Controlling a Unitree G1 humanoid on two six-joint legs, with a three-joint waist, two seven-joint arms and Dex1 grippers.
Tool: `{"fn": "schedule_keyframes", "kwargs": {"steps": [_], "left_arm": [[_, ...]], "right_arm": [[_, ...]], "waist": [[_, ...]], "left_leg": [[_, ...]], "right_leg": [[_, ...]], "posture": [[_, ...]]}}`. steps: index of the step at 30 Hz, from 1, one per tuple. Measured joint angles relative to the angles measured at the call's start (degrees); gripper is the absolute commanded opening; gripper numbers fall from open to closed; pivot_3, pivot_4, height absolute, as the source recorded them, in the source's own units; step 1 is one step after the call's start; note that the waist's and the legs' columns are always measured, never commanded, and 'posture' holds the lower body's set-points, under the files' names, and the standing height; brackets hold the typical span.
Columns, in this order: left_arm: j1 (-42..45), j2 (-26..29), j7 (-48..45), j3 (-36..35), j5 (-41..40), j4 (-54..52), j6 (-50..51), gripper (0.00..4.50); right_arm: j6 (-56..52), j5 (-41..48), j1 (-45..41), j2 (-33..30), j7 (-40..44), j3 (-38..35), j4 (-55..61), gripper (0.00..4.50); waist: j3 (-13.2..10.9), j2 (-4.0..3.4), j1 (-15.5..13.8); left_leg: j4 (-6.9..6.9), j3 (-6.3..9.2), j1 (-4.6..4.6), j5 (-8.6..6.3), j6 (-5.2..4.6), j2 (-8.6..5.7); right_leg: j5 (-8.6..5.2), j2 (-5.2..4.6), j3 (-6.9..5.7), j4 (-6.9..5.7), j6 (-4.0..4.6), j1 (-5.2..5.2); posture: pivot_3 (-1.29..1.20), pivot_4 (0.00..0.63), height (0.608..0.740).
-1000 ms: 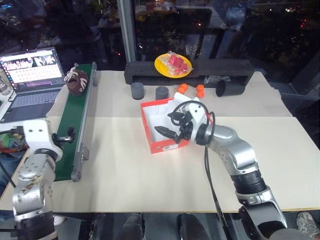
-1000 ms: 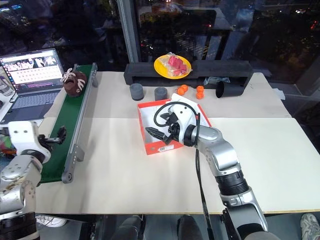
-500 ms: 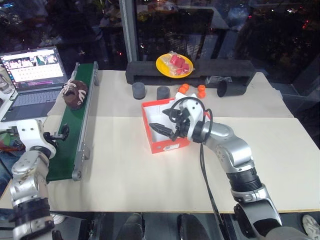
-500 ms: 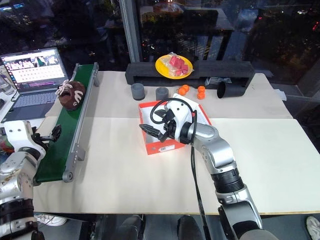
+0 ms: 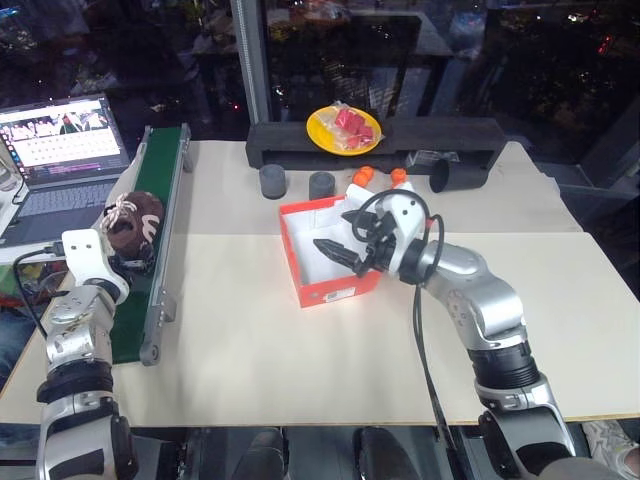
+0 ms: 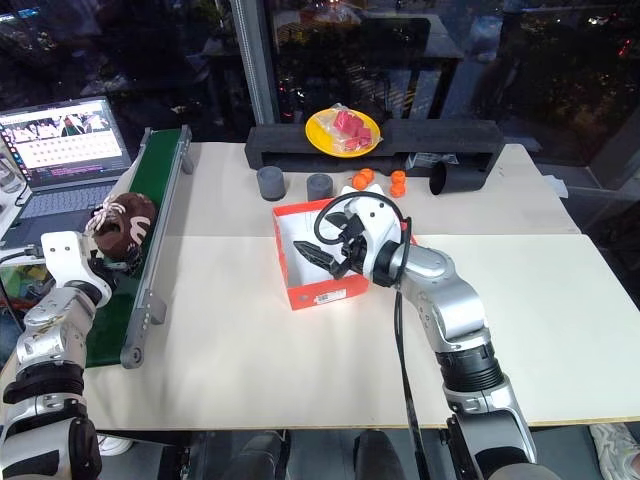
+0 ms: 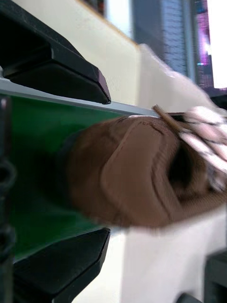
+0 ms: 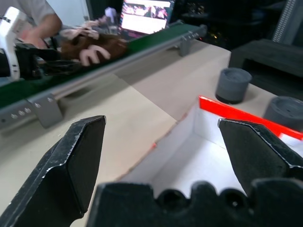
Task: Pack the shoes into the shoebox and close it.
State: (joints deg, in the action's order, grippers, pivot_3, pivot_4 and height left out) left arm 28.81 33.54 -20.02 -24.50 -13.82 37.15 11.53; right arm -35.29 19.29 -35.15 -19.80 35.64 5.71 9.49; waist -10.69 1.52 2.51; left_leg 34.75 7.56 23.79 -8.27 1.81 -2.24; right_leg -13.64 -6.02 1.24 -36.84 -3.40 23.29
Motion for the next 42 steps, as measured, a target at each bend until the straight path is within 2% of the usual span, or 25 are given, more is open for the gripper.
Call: {"fn": "schedule_keyframes", "kwargs": {"steps": [3,4,8,12,16,20,25,30,32,33,38,41,42], "left_arm": [[1.14,-0.88,-0.94,-0.35,-1.93,0.46,0.76,2.65],[1.71,-1.50,-0.97,-0.57,-2.46,0.46,1.11,2.49],[2.87,-3.14,-0.98,-0.18,-4.11,-0.12,1.56,2.46],[5.51,-6.14,-2.07,1.69,-6.62,-7.97,3.91,2.46],[12.12,-10.43,-4.26,7.43,-10.94,-23.97,8.56,2.46],[16.32,-18.88,-1.66,14.09,-14.75,-35.11,16.62,2.46],[20.32,-22.27,-1.54,20.65,-17.28,-40.06,24.64,2.46],[21.15,-23.67,-2.52,22.20,-20.36,-43.24,29.08,2.46],[21.11,-23.76,-2.65,22.87,-20.96,-44.13,30.75,2.46],[21.08,-23.74,-2.57,22.92,-21.10,-44.47,31.16,2.46],[20.68,-22.98,-2.76,23.03,-21.08,-45.22,32.23,2.46],[20.68,-22.61,-2.73,23.04,-20.74,-45.10,32.41,2.46],[20.69,-22.19,-2.80,23.04,-20.48,-45.02,32.38,2.95]], "right_arm": [[-0.53,0.01,0.12,-0.79,-1.02,-0.95,0.87,4.50],[-0.90,0.01,0.11,-0.99,-1.28,-1.39,1.27,4.50],[-2.00,0.03,0.11,-1.16,-2.04,-1.87,2.24,4.50],[-5.31,3.14,-0.73,1.08,-4.08,-4.62,2.54,4.50],[-12.98,17.71,-11.41,13.15,-14.85,-17.50,0.04,4.50],[-17.83,31.27,-20.46,17.59,-24.98,-28.57,-5.97,4.50],[-17.61,40.00,-25.22,17.71,-32.86,-36.61,-13.47,4.50],[-16.41,42.84,-26.02,15.69,-35.32,-38.43,-15.40,4.50],[-15.58,42.84,-26.00,15.42,-35.84,-38.46,-15.77,3.98],[-15.30,42.86,-25.93,15.34,-35.88,-38.40,-15.78,3.86],[-14.53,43.82,-24.63,15.33,-35.97,-37.49,-15.57,2.14],[-13.94,43.81,-24.31,15.35,-37.53,-36.50,-15.09,1.33],[-13.63,43.69,-24.31,15.33,-38.11,-35.85,-14.92,1.05]], "waist": [[0.00,0.00,-0.31],[0.00,0.00,-0.57],[0.00,0.01,-0.91],[-0.09,0.17,-1.44],[-0.12,0.21,-1.37],[-0.12,0.20,-1.42],[-0.13,0.17,-0.32],[-0.14,0.15,1.42],[-0.14,0.14,1.58],[-0.15,0.13,1.60],[-0.15,0.13,1.44],[-0.15,0.12,1.42],[-0.15,0.12,1.44]], "left_leg": [[0.02,0.01,-0.02,0.01,0.01,0.00],[0.04,0.01,-0.01,0.01,0.02,0.00],[0.06,0.02,0.00,0.01,0.02,0.00],[0.09,0.06,0.09,0.03,0.04,0.00],[0.13,0.07,0.41,0.09,0.14,0.00],[0.06,0.03,0.42,0.08,0.12,-0.01],[0.06,-0.14,0.61,0.10,0.09,-0.01],[0.05,-0.34,0.58,0.07,0.04,0.08],[0.06,-0.40,0.56,0.08,0.04,0.11],[0.06,-0.42,0.54,0.08,0.04,0.14],[0.08,-0.48,0.54,0.07,0.03,0.20],[0.07,-0.50,0.56,0.07,0.03,0.20],[0.07,-0.50,0.54,0.06,0.02,0.22]], "right_leg": [[-0.04,0.00,-0.01,-0.05,-0.07,-0.01],[-0.04,-0.01,-0.01,-0.06,-0.07,-0.03],[-0.03,-0.01,-0.02,-0.03,-0.07,-0.04],[0.17,-0.01,-0.08,-0.02,0.27,-0.02],[0.38,-0.01,-0.06,-0.08,0.38,0.32],[0.39,-0.02,-0.05,-0.02,0.39,0.33],[0.39,0.02,0.14,-0.29,0.40,0.76],[0.39,0.14,0.40,-0.30,0.40,0.82],[0.39,0.19,0.49,-0.33,0.40,0.84],[0.39,0.23,0.53,-0.33,0.40,0.84],[0.40,0.29,0.60,-0.31,0.41,0.84],[0.40,0.30,0.63,-0.30,0.41,0.87],[0.40,0.32,0.63,-0.31,0.42,0.87]], "posture": [[0.00,0.150,0.740],[0.00,0.150,0.740],[0.00,0.150,0.740],[0.00,0.150,0.740],[0.00,0.150,0.740],[0.00,0.150,0.740],[0.00,0.150,0.740],[0.00,0.150,0.740],[0.00,0.150,0.740],[0.00,0.150,0.740],[0.00,0.150,0.740],[0.00,0.150,0.740],[0.00,0.150,0.740]]}}
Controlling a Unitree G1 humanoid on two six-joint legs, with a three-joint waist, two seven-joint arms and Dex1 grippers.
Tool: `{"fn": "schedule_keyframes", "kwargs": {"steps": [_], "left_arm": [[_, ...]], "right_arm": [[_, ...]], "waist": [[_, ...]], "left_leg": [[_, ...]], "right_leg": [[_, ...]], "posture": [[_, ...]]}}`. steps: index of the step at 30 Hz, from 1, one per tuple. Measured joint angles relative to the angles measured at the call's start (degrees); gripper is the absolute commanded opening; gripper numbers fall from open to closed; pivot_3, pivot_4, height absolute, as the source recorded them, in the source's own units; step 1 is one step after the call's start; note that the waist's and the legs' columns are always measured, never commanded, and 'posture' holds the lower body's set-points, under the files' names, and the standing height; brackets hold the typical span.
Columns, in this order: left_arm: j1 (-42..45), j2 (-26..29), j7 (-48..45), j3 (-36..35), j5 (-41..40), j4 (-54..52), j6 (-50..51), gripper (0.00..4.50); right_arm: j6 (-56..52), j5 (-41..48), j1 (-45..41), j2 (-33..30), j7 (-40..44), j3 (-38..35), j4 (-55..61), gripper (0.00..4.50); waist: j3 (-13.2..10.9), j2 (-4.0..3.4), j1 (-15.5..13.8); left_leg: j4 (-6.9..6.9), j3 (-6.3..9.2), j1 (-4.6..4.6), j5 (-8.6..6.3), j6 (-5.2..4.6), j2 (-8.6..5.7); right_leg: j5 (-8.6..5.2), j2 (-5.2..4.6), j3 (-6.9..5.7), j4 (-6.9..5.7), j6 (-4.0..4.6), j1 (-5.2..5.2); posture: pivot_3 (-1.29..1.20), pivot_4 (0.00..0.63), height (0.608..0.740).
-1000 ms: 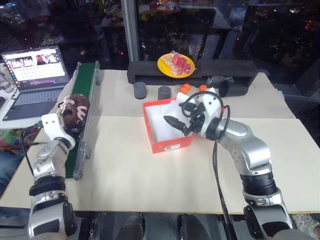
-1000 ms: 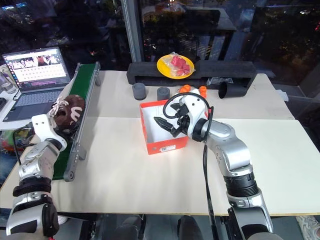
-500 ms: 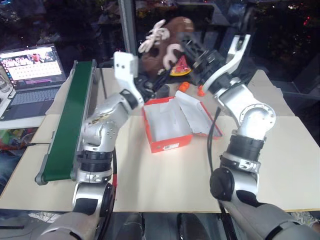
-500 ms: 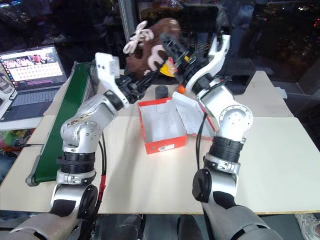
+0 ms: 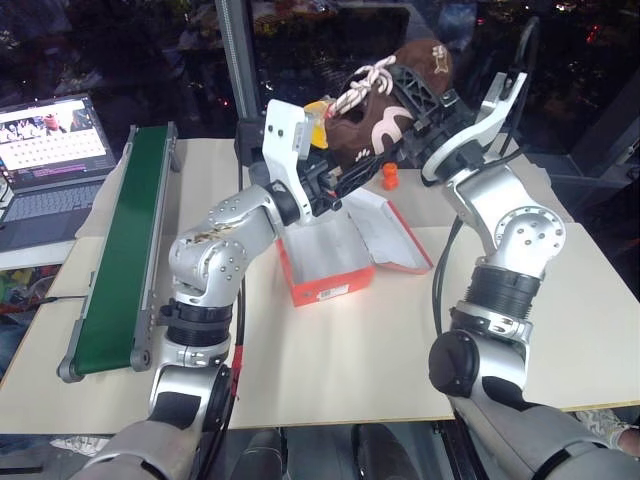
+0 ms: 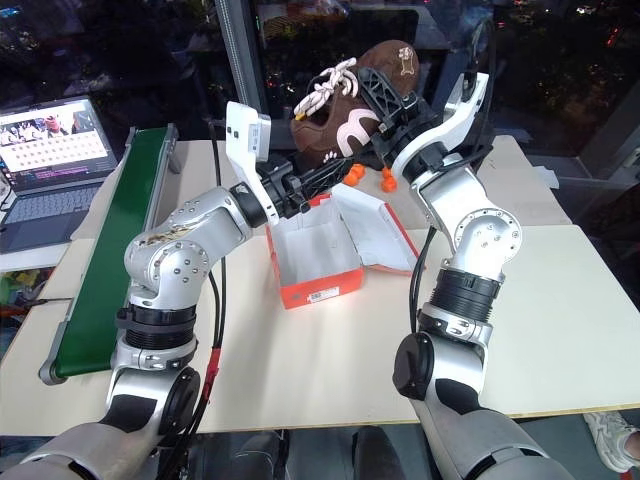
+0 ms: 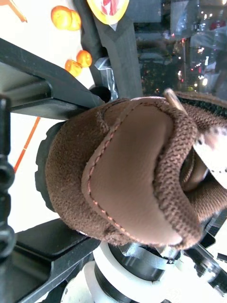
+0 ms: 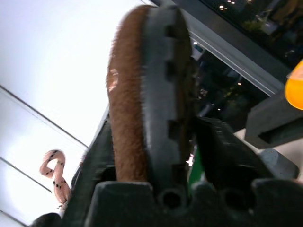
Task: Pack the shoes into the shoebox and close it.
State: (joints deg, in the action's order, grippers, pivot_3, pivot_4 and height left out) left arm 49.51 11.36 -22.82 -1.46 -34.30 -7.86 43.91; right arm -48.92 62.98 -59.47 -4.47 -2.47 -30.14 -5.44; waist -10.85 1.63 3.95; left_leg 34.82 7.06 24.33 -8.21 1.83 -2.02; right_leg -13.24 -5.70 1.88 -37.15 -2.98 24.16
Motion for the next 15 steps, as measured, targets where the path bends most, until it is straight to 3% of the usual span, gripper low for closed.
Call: {"fn": "schedule_keyframes", "kwargs": {"steps": [4,10,13,15], "left_arm": [[-0.04,1.27,-0.74,-0.95,-0.50,1.79,0.08,4.44],[0.03,10.56,-5.20,-1.20,-0.67,2.89,-2.48,4.50],[-1.53,17.30,-8.18,-0.95,0.90,3.12,-5.05,4.50],[-5.31,21.41,-9.35,-0.91,1.69,2.15,-5.34,4.50]], "right_arm": [[0.83,-0.95,-0.13,-0.87,-0.30,2.22,0.39,0.50],[0.85,-6.35,-5.80,-7.00,4.98,11.23,-4.45,0.47],[1.18,-13.04,-11.23,-9.89,10.66,19.87,-11.13,0.47],[2.86,-20.52,-16.37,-10.28,16.94,29.41,-19.48,0.47]], "waist": [[-0.01,-0.02,0.01],[-0.06,-0.10,0.18],[-0.07,-0.12,0.47],[-0.07,-0.13,0.98]], "left_leg": [[0.01,-0.03,0.00,0.00,0.00,0.03],[-0.04,-0.18,-0.04,-0.02,-0.03,0.14],[-0.07,-0.36,-0.13,-0.05,-0.07,0.20],[-0.11,-0.48,-0.22,-0.07,-0.09,0.30]], "right_leg": [[0.01,0.04,0.04,0.00,0.02,0.02],[0.02,0.16,0.19,-0.01,0.04,0.10],[0.04,0.22,0.38,-0.01,0.07,0.14],[0.05,0.31,0.49,0.00,0.08,0.12]], "posture": [[0.00,0.150,0.740],[0.00,0.150,0.740],[0.00,0.150,0.740],[0.00,0.150,0.740]]}}
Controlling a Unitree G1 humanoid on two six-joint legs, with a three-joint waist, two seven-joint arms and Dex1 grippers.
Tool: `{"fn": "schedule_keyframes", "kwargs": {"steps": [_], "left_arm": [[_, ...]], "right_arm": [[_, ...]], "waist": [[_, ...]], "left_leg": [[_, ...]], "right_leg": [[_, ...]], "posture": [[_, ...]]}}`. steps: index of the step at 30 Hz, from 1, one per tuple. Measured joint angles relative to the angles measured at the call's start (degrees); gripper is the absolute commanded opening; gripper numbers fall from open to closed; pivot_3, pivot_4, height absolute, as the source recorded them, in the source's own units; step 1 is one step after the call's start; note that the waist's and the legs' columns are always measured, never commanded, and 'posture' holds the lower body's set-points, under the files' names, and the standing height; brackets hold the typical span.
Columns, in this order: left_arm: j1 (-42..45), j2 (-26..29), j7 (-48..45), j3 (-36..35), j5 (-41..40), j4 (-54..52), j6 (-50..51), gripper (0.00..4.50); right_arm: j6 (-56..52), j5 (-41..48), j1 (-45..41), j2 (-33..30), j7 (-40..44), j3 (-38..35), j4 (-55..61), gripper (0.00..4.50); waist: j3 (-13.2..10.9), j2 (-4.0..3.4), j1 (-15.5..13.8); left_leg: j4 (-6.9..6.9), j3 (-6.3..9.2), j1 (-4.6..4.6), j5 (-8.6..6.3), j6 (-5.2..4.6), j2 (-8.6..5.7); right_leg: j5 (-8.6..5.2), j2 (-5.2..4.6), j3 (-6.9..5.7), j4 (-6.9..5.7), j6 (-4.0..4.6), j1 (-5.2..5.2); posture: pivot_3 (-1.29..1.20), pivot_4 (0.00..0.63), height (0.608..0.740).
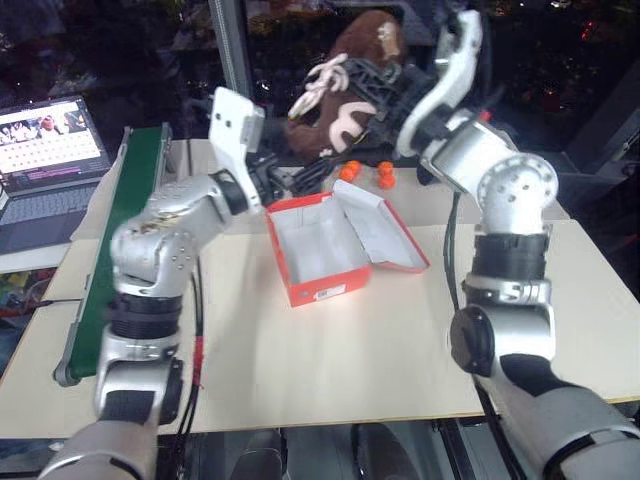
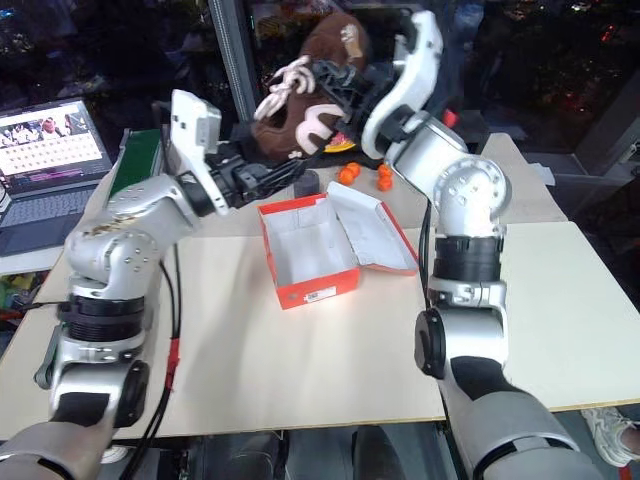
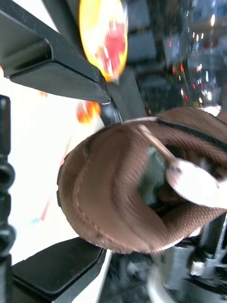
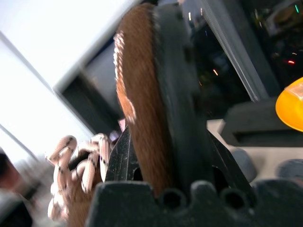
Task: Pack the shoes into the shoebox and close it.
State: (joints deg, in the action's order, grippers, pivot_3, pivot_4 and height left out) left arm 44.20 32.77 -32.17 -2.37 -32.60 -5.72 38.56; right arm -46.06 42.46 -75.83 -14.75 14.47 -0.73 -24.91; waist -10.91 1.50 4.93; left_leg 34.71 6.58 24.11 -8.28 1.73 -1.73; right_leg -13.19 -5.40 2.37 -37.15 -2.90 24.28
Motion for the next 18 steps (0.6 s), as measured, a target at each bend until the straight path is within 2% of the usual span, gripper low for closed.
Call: {"fn": "schedule_keyframes", "kwargs": {"steps": [4,8,10,13,18], "left_arm": [[-7.54,3.50,-0.09,0.12,1.76,-2.44,1.03,4.50],[-13.79,7.89,2.87,-7.32,3.19,-4.72,3.45,4.50],[-15.47,7.39,4.03,-8.91,2.91,-7.31,4.33,4.50],[-16.94,1.61,7.07,-10.95,-0.70,-11.34,6.85,4.50],[-18.08,1.07,8.06,-11.05,-2.19,-14.72,9.34,4.50]], "right_arm": [[8.06,-10.99,-4.75,3.61,10.20,9.35,-17.96,0.47],[14.83,-19.69,-5.68,2.75,15.22,10.53,-34.74,0.47],[16.92,-21.49,-6.46,2.51,16.24,9.72,-38.97,0.47],[18.85,-21.96,-9.80,3.37,17.81,6.18,-42.05,0.47],[20.69,-24.79,-11.50,3.78,19.62,4.37,-42.31,0.47]], "waist": [[-0.01,0.00,-0.31],[-0.07,0.04,-1.24],[-0.11,0.06,-1.48],[-0.11,0.05,-1.33],[-0.11,0.05,-0.80]], "left_leg": [[0.02,0.00,0.10,-0.01,0.01,0.09],[0.05,0.00,0.23,-0.01,0.03,0.06],[0.04,0.00,0.27,-0.03,0.07,0.05],[0.06,0.00,0.25,-0.03,0.08,0.14],[0.03,-0.01,0.03,-0.04,0.09,0.25]], "right_leg": [[0.05,0.09,-0.02,0.06,0.06,0.04],[0.08,0.05,-0.01,0.14,0.03,0.15],[0.09,0.03,0.00,0.14,0.03,0.19],[0.14,0.11,-0.01,0.09,0.08,0.19],[0.17,0.24,0.00,0.05,0.14,0.05]], "posture": [[0.00,0.150,0.740],[0.00,0.150,0.740],[0.00,0.150,0.740],[0.00,0.150,0.740],[0.00,0.150,0.740]]}}
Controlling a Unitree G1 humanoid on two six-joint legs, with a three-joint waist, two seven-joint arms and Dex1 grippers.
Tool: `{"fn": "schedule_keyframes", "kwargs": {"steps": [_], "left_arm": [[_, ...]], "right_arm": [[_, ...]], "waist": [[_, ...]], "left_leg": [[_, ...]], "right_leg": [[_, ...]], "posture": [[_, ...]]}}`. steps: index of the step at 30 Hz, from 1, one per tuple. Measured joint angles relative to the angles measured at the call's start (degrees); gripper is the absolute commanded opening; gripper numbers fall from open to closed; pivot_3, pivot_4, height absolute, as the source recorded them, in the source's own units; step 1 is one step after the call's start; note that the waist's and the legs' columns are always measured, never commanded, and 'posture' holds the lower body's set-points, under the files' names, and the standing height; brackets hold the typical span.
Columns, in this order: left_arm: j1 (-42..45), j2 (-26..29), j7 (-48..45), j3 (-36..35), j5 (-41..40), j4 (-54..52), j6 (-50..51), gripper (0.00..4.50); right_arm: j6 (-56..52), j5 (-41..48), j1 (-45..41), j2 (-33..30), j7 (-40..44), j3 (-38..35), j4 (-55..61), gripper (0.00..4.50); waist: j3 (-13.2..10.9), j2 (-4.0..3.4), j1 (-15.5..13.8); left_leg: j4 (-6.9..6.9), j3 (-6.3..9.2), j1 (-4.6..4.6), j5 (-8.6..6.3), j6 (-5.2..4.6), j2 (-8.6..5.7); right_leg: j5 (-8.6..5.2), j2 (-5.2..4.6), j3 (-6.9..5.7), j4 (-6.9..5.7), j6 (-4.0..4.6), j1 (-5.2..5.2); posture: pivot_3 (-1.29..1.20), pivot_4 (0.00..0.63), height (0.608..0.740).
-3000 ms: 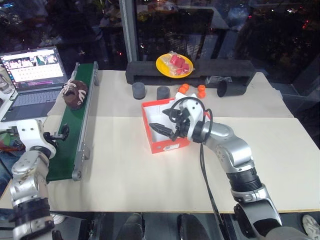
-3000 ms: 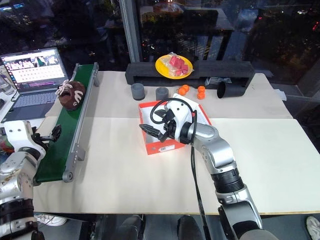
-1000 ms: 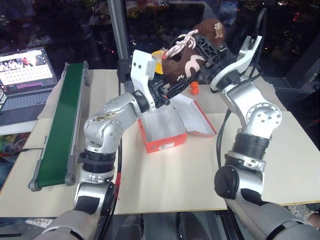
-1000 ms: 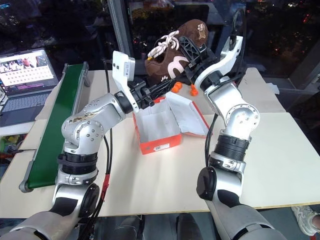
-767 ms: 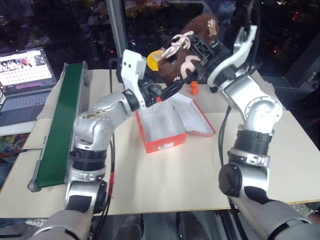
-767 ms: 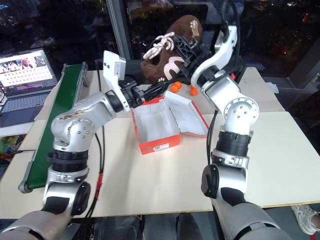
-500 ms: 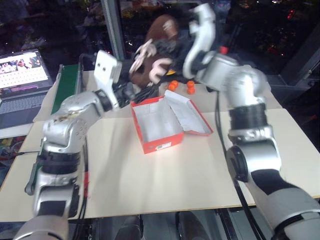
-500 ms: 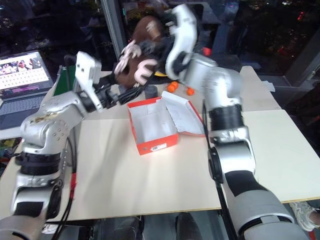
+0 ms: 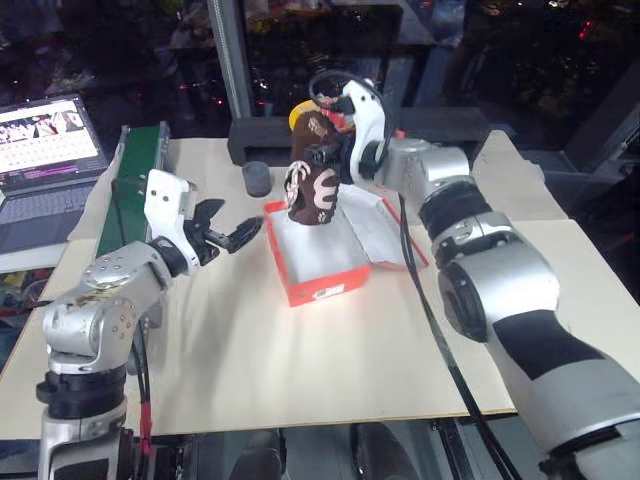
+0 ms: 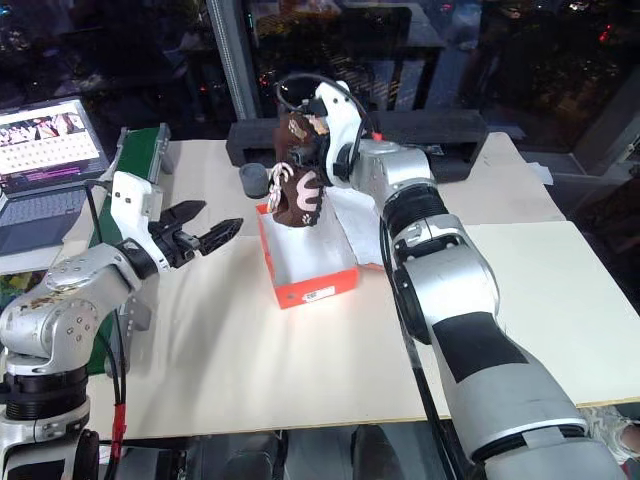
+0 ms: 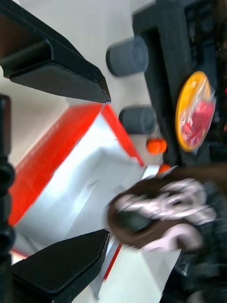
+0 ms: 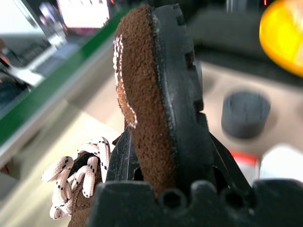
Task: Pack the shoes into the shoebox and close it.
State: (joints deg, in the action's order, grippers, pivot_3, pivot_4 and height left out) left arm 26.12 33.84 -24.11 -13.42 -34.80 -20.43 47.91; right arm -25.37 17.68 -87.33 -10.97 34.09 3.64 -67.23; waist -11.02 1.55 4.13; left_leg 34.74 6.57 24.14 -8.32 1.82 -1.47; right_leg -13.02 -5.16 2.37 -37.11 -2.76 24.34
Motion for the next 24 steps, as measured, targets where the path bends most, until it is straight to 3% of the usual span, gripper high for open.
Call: {"fn": "schedule_keyframes", "kwargs": {"steps": [20,22,24], "left_arm": [[-4.45,0.13,2.32,0.91,0.69,-6.54,2.24,4.50],[-4.84,0.10,2.82,0.91,0.52,-7.85,2.75,4.50],[-5.21,0.06,3.32,0.84,0.21,-8.60,3.41,4.50]], "right_arm": [[8.82,-20.82,9.97,3.45,-0.02,4.74,-10.26,0.47],[10.07,-22.73,10.10,3.55,-1.11,5.02,-10.42,1.45],[10.85,-23.58,10.39,3.82,-2.21,4.84,-10.46,2.07]], "waist": [[0.01,0.01,0.09],[0.01,0.01,0.03],[0.01,0.01,-0.03]], "left_leg": [[0.05,-0.02,-0.03,0.01,0.02,-0.01],[0.06,-0.02,-0.05,0.02,0.03,-0.01],[0.07,-0.02,-0.07,0.03,0.04,-0.01]], "right_leg": [[0.02,0.00,0.04,-0.01,0.03,-0.04],[0.02,0.00,0.03,-0.02,0.04,-0.06],[0.03,0.00,0.03,-0.02,0.04,-0.08]], "posture": [[0.00,0.150,0.740],[0.00,0.150,0.740],[0.00,0.150,0.740]]}}
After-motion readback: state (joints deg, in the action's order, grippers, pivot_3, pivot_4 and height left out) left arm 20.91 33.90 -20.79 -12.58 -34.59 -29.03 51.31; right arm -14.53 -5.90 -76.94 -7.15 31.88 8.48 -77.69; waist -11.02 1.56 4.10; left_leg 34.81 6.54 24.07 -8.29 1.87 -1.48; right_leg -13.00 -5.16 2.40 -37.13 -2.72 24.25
